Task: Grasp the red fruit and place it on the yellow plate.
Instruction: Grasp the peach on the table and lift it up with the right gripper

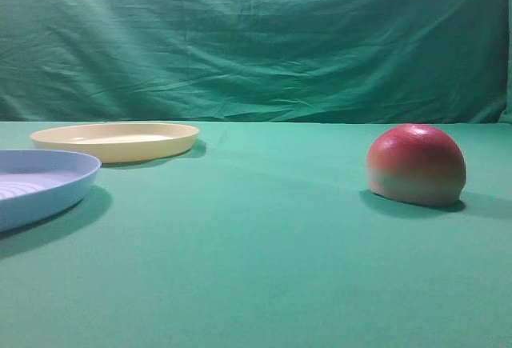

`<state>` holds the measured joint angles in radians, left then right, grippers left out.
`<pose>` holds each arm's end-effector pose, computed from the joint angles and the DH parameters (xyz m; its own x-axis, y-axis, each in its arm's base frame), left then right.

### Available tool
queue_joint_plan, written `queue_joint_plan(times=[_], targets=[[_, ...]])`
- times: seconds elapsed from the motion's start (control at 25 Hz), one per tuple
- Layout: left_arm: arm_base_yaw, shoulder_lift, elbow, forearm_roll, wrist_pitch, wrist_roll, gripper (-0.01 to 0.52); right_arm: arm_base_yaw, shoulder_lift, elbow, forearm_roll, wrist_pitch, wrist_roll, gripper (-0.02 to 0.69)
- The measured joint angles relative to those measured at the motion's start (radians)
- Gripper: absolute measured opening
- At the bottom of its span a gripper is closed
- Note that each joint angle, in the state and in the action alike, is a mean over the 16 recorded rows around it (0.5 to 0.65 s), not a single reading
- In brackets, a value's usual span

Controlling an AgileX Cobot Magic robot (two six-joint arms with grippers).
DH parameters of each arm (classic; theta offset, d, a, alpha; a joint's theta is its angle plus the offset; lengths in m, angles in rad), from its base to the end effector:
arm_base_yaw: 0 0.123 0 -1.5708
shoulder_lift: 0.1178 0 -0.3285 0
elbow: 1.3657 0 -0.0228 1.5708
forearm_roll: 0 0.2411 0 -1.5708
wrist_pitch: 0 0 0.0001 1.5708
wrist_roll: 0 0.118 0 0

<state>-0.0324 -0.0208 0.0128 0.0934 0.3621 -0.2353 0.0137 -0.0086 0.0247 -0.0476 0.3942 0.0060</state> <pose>0.0248 0.0031 0.1694 -0.2593 -0.1390 -0.9557 -0.0381 0.9903 -0.1337 0.0242 -0.0018 0.1612 -0.3169 -0.0423 -0.9475 -0.0084 0.9991 -0.0418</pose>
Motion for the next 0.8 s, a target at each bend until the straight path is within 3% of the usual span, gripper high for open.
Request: queue_joint_plan(times=[0.8], targets=[[0.000, 0.000, 0.000, 0.000, 0.000, 0.000, 0.000, 0.000, 0.000, 0.000, -0.001, 0.000, -0.002, 0.000]])
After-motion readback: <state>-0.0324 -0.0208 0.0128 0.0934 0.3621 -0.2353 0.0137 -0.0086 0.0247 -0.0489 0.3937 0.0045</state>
